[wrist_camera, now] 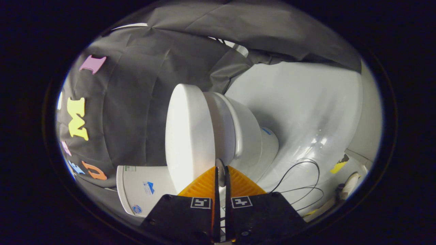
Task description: Open the toilet lid.
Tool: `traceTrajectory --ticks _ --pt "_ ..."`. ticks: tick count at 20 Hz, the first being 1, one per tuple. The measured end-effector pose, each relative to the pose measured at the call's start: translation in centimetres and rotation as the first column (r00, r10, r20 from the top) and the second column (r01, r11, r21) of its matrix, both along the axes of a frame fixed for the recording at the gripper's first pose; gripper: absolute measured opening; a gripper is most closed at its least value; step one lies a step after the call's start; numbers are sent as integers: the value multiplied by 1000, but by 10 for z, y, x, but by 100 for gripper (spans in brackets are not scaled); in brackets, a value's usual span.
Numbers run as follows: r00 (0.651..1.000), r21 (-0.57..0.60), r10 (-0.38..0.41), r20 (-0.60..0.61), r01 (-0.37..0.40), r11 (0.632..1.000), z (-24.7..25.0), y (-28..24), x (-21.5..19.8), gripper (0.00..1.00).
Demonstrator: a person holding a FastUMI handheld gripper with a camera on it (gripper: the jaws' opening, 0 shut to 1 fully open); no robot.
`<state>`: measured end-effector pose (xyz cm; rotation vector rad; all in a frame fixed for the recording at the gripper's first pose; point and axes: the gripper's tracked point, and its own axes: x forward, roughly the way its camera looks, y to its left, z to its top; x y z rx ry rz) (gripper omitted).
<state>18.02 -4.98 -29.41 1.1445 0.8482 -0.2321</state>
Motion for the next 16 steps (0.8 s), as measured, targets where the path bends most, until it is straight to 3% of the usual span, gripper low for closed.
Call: traceTrajectory --ticks 12,16 --pt "995 -149 104 9 -101 984 55 16 6 9" --pt "988 -227 157 1 -152 962 69 25 7 9"
